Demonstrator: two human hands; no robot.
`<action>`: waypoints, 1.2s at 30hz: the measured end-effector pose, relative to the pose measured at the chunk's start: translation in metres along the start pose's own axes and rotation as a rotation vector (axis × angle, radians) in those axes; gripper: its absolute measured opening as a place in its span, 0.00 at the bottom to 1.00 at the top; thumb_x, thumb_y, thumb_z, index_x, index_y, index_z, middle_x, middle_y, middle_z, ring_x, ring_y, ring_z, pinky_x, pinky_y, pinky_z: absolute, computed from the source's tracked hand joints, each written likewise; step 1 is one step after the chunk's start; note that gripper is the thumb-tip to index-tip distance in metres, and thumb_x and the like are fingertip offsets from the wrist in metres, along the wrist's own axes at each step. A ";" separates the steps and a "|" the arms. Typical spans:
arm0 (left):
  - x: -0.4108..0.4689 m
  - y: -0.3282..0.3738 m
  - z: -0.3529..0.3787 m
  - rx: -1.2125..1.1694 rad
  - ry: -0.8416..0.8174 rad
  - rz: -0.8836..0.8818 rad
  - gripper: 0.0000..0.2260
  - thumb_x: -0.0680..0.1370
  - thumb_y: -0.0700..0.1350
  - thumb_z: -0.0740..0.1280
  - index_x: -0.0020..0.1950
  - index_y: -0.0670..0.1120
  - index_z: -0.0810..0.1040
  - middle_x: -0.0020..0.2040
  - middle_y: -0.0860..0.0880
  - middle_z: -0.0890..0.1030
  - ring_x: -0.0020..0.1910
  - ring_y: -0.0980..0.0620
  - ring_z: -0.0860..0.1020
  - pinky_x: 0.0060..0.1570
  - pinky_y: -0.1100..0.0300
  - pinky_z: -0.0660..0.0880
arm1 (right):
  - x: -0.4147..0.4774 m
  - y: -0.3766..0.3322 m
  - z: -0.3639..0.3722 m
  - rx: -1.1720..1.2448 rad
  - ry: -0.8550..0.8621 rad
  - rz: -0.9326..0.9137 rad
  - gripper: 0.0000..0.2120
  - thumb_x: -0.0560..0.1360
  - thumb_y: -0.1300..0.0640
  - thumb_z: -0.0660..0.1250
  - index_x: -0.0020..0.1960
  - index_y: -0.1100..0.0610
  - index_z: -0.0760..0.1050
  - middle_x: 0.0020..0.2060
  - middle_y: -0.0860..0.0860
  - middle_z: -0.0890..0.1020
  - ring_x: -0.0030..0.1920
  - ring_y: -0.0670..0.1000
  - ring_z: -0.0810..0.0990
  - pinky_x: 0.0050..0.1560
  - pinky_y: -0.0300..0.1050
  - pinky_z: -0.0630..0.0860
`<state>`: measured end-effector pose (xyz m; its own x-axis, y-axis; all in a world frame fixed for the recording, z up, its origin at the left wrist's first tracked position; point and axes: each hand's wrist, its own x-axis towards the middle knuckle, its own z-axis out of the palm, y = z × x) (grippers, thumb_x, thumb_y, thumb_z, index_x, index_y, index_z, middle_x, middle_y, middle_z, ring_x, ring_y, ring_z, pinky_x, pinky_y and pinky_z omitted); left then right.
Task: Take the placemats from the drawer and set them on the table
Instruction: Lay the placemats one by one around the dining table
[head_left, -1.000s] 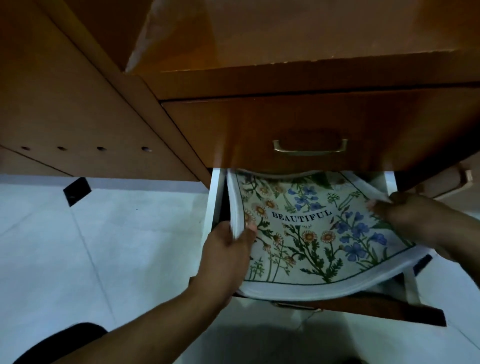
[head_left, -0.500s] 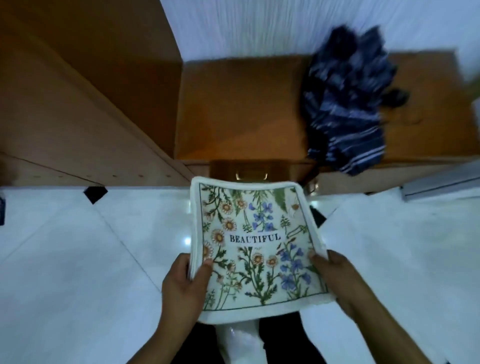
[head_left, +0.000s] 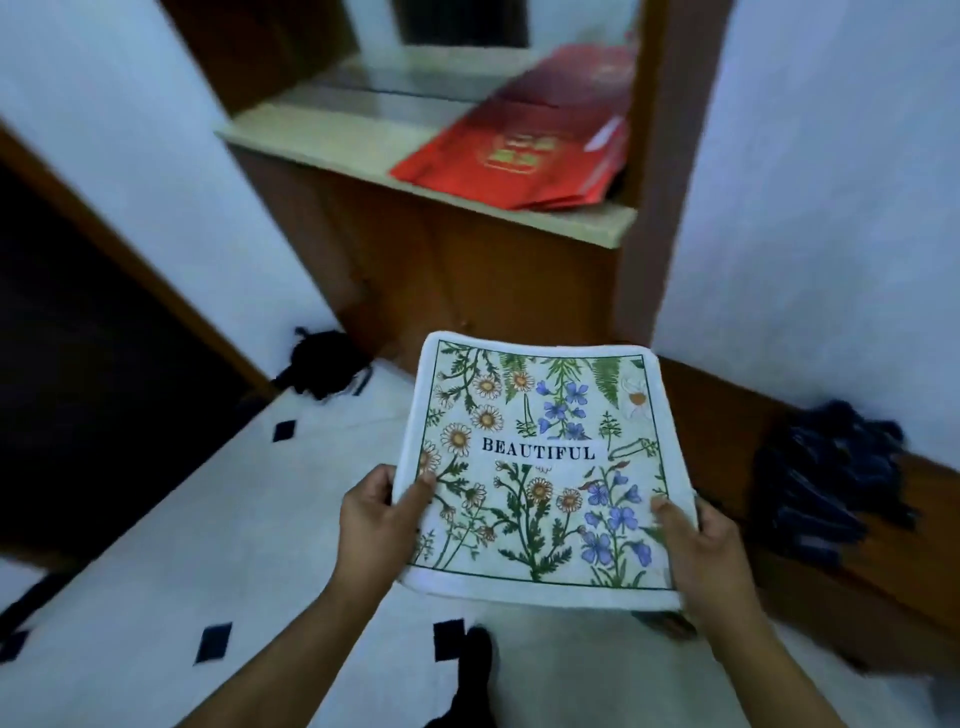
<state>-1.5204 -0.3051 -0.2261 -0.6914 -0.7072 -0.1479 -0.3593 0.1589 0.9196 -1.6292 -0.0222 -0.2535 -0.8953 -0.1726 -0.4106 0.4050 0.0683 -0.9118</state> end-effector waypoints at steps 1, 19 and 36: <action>-0.020 -0.002 -0.026 -0.045 0.088 -0.016 0.09 0.75 0.47 0.74 0.38 0.44 0.79 0.33 0.43 0.83 0.28 0.50 0.81 0.24 0.60 0.75 | -0.004 -0.006 0.017 -0.020 -0.087 -0.018 0.05 0.78 0.55 0.66 0.50 0.52 0.82 0.39 0.54 0.88 0.37 0.59 0.87 0.32 0.55 0.83; -0.498 -0.149 -0.354 -0.406 1.434 -0.368 0.08 0.74 0.48 0.75 0.40 0.45 0.81 0.34 0.45 0.85 0.29 0.48 0.83 0.24 0.59 0.75 | -0.377 0.084 0.362 -0.490 -1.390 -0.246 0.09 0.78 0.55 0.64 0.46 0.51 0.83 0.39 0.54 0.88 0.38 0.59 0.87 0.33 0.51 0.83; -0.867 -0.293 -0.510 -0.412 1.959 -0.542 0.08 0.75 0.47 0.73 0.40 0.43 0.80 0.33 0.43 0.85 0.30 0.43 0.84 0.24 0.56 0.77 | -0.813 0.297 0.462 -0.658 -1.939 -0.290 0.08 0.77 0.61 0.66 0.43 0.60 0.82 0.34 0.52 0.87 0.32 0.53 0.86 0.25 0.39 0.77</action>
<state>-0.4961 -0.0900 -0.1812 0.9455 -0.2983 -0.1309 0.0708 -0.2040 0.9764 -0.6956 -0.3154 -0.1862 0.5870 -0.7961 -0.1472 -0.1883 0.0425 -0.9812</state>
